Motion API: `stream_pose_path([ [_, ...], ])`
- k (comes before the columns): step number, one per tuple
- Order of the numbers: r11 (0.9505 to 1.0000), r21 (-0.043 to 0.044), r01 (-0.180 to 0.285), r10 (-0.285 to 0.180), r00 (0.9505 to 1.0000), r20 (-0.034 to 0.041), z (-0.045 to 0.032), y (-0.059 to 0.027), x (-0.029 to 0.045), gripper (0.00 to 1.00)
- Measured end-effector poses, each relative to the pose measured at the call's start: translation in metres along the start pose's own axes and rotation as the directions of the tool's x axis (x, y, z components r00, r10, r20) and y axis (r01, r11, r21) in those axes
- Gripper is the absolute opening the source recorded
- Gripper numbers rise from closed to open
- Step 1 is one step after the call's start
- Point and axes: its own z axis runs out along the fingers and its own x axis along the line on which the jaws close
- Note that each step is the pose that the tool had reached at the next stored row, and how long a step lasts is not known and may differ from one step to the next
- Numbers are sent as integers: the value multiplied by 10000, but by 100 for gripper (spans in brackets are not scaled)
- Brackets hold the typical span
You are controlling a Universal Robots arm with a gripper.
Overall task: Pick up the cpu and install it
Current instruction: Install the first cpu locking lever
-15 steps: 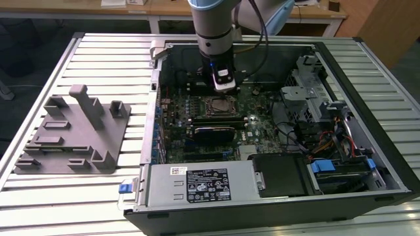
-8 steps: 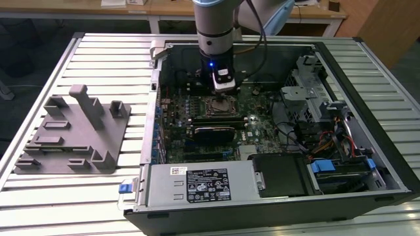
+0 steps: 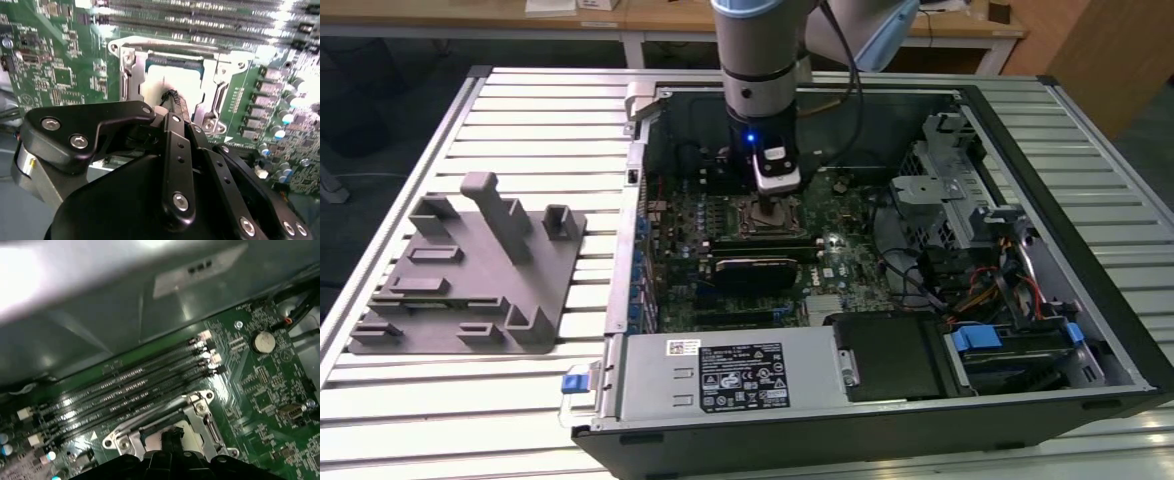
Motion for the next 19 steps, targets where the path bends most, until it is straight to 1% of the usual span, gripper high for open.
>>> stream_pose_path([
  [3,10000,7,1,-1,10000,-13,0,-23,-12,11],
  [11,10000,10,0,0,10000,-15,-9,-27,-15,11],
  [13,10000,7,0,0,10000,-14,-41,-24,-18,11],
  [16,10000,7,5,-5,10000,-15,-110,-20,-26,11],
  [17,10000,7,7,-7,10000,-15,-126,-19,-28,11],
  [19,10000,4,21,-21,10000,-15,-133,-18,-29,11],
])
